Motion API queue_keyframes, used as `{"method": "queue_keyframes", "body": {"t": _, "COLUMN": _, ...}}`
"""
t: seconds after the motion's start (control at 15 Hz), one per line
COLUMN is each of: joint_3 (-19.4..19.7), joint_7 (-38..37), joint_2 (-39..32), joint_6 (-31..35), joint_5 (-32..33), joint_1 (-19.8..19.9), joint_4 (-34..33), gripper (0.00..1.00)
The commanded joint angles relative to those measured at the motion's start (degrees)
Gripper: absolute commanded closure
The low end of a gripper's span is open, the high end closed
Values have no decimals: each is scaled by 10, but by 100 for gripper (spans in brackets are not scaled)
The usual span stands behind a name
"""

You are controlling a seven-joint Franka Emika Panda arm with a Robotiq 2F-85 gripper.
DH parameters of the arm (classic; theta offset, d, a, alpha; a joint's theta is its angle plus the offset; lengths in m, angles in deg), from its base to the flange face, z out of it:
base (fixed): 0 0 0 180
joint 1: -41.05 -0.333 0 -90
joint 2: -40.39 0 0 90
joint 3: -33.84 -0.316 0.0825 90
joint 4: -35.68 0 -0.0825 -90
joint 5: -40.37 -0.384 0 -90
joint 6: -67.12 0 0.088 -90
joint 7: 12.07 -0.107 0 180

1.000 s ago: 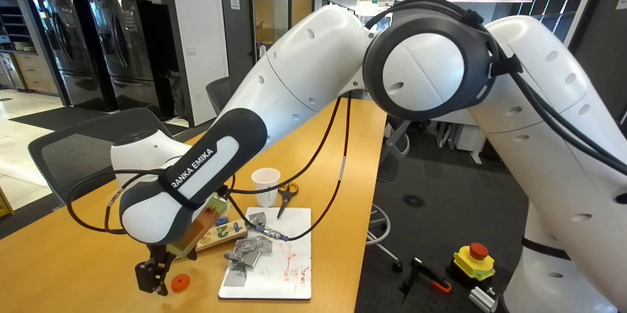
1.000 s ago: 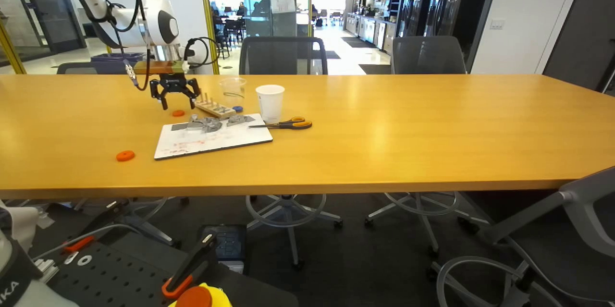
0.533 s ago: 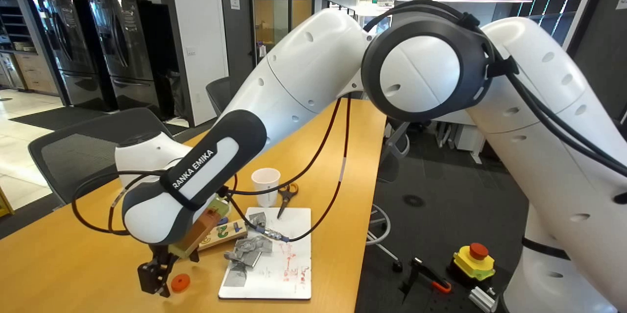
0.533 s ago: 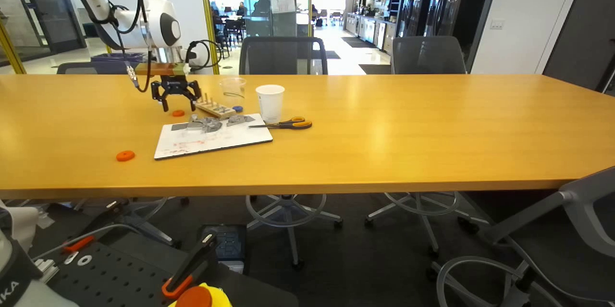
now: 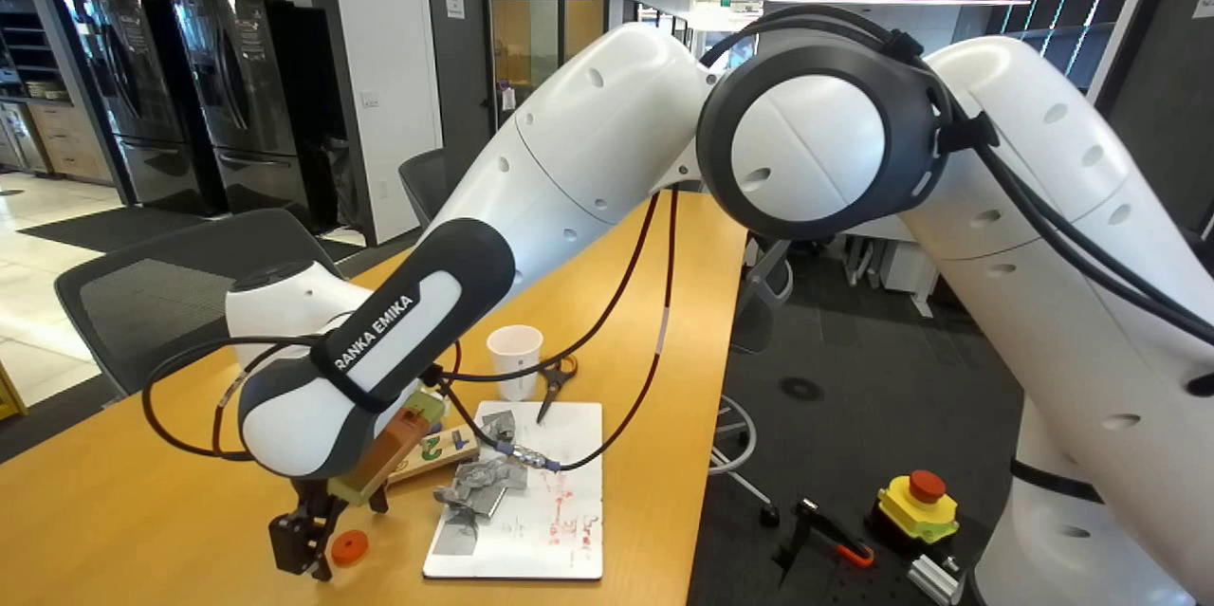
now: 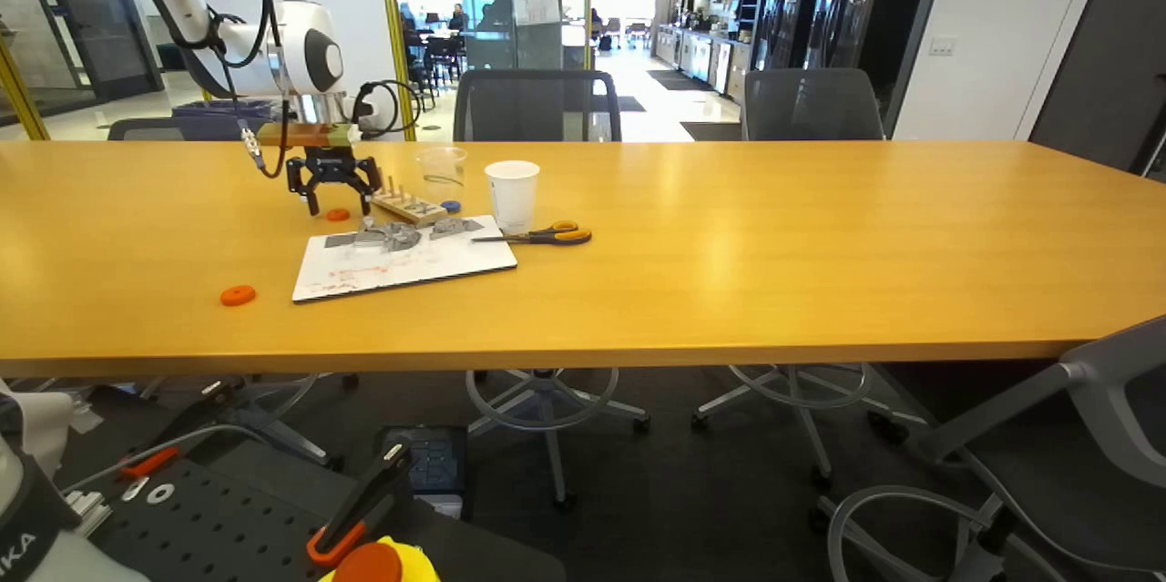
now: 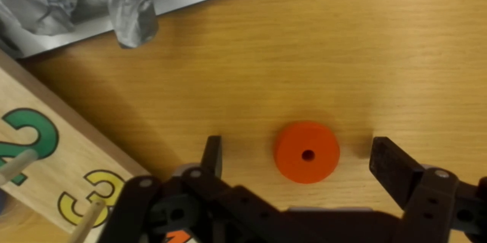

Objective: Put the orange rings inside the white cup, place the blue ring in the clear cup

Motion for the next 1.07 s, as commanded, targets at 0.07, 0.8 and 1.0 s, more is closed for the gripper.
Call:
{"method": "queue_keyframes", "body": {"t": 0.07, "joint_3": -8, "joint_7": 11, "joint_2": -1, "joint_6": -9, "joint_5": -10, "joint_1": 7, "joint_4": -12, "gripper": 0}}
{"method": "queue_keyframes", "body": {"t": 0.8, "joint_3": -1, "joint_7": 3, "joint_2": 11, "joint_6": -7, "joint_5": -1, "joint_1": 3, "joint_4": -4, "gripper": 83}}
{"method": "queue_keyframes", "body": {"t": 1.0, "joint_3": 4, "joint_7": 5, "joint_2": 35, "joint_6": -8, "joint_5": 3, "joint_1": 8, "joint_4": 13, "gripper": 83}}
